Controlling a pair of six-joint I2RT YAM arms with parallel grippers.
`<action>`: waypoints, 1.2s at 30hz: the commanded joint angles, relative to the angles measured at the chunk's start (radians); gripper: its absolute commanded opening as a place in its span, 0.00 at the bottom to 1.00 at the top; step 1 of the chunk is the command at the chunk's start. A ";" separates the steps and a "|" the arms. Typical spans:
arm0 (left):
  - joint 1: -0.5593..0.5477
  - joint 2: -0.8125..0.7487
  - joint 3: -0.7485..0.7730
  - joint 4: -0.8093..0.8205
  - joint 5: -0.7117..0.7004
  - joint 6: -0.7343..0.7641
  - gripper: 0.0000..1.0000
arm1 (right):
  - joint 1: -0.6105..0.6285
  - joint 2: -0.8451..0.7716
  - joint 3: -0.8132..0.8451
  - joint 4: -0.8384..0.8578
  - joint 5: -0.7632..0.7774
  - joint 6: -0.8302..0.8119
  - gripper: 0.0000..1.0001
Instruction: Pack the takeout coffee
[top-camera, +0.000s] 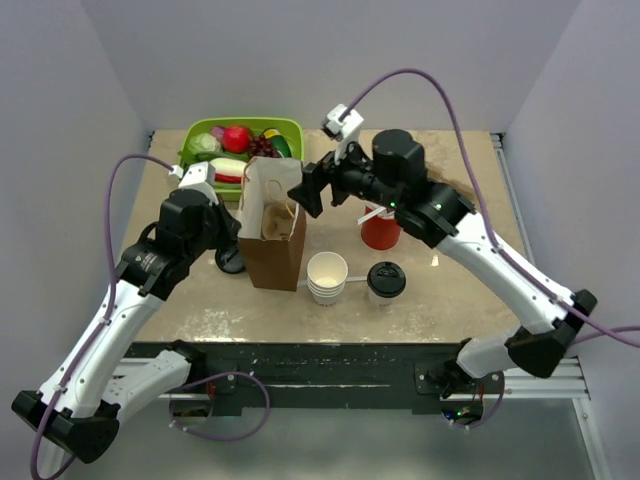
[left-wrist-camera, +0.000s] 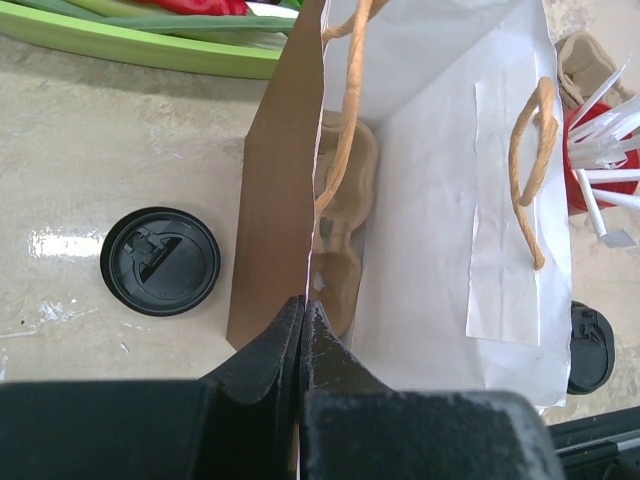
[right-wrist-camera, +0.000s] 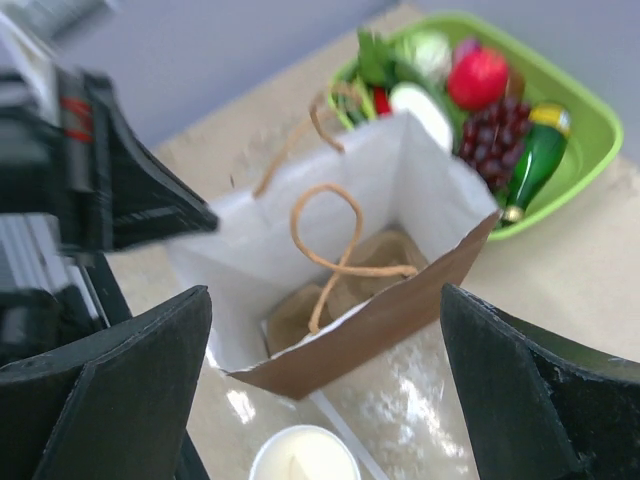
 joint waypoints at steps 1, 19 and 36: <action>-0.001 -0.019 -0.020 0.025 -0.026 -0.026 0.00 | 0.002 -0.102 0.008 0.102 0.035 0.080 0.98; 0.001 -0.057 -0.039 0.018 -0.011 -0.044 0.29 | -0.221 -0.436 -0.253 -0.318 0.583 0.348 0.98; -0.001 -0.033 0.083 0.007 -0.029 0.034 1.00 | -0.222 -0.487 -0.572 -0.470 0.247 0.325 0.68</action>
